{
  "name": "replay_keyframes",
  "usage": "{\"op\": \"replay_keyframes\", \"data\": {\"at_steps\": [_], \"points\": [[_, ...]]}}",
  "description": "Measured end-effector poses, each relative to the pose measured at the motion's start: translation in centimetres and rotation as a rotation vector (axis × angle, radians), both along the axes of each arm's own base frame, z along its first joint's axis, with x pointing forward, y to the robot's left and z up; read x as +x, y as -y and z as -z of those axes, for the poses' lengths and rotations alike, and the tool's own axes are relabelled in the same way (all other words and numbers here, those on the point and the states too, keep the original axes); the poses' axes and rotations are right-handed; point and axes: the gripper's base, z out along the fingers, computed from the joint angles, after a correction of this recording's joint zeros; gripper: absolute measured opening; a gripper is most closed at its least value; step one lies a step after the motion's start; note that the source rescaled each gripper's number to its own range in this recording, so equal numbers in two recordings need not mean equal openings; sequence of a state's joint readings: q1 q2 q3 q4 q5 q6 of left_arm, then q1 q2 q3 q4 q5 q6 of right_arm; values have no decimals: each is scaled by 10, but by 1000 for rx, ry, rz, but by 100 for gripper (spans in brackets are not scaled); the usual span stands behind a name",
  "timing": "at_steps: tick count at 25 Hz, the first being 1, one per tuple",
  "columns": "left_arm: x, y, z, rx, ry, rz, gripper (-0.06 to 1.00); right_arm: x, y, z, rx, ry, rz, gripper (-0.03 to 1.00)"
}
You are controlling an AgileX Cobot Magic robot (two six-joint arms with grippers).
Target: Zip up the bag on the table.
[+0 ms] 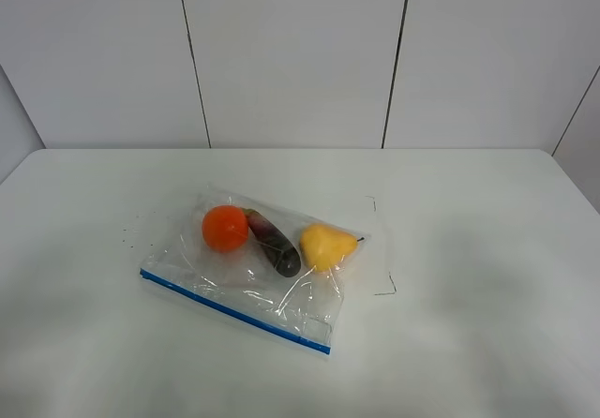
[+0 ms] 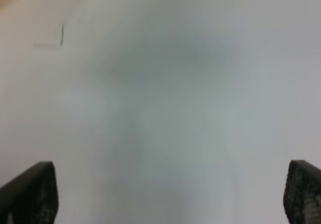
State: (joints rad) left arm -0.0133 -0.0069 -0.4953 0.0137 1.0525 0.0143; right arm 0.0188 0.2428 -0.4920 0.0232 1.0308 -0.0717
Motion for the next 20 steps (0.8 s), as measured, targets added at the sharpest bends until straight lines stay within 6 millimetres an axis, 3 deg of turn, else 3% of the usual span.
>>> {"op": "replay_keyframes", "data": {"at_steps": [11, 20], "points": [[0, 0, 0, 0, 0, 0, 100, -37, 2, -4, 2, 242, 11, 100], [0, 0, 0, 0, 0, 0, 100, -37, 2, -4, 5, 247, 12, 100]]}}
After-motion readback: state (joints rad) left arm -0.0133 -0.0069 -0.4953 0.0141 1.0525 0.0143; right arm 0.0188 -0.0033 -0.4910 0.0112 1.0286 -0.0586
